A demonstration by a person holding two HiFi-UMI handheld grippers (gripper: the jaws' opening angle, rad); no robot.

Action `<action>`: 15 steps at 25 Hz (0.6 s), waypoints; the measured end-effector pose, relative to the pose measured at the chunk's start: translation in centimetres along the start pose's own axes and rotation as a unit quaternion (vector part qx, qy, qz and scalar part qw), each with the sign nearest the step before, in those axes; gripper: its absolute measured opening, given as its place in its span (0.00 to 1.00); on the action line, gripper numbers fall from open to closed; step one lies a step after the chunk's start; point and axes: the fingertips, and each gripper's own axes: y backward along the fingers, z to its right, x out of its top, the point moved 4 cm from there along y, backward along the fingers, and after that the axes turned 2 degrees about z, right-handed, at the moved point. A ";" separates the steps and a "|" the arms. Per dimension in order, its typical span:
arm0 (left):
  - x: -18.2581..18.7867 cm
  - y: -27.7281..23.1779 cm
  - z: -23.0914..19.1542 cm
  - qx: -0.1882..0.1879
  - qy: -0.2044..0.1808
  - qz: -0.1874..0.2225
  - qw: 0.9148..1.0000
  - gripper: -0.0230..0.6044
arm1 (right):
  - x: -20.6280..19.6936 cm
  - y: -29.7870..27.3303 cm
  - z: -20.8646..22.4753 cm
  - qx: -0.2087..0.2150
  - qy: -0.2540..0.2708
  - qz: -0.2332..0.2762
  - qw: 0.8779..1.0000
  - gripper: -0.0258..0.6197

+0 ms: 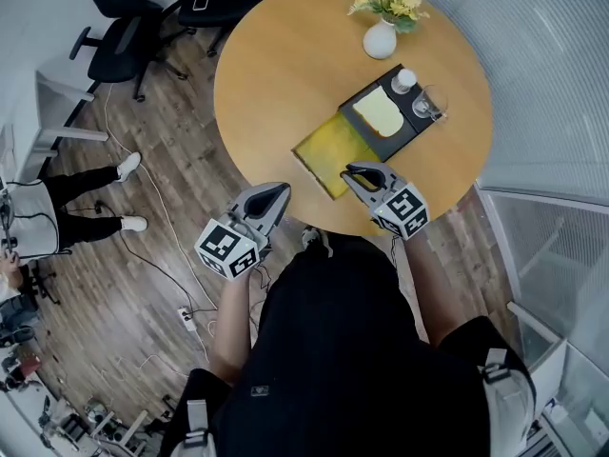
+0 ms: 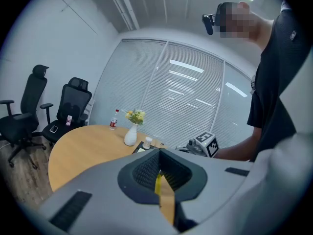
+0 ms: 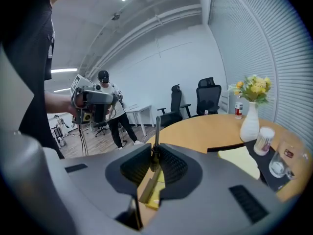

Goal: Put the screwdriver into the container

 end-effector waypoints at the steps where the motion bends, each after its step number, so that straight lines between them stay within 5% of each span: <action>1: -0.1 -0.2 0.0 0.004 0.001 -0.003 1.000 0.04 | -0.5 -0.3 0.5 0.002 -0.002 -0.005 1.000 0.12; 7: -0.2 -0.4 -0.4 0.031 0.006 -0.013 0.999 0.04 | -3.9 -2.8 2.6 0.003 0.017 -0.065 0.998 0.12; 11: 0.1 -0.3 -0.4 0.050 0.009 -0.009 0.999 0.04 | -6.3 -4.8 4.1 0.005 0.070 -0.148 0.987 0.12; 15: -0.4 -0.6 -0.5 0.063 0.017 -0.014 0.998 0.04 | -8.0 -6.6 5.0 0.011 0.069 -0.193 0.979 0.12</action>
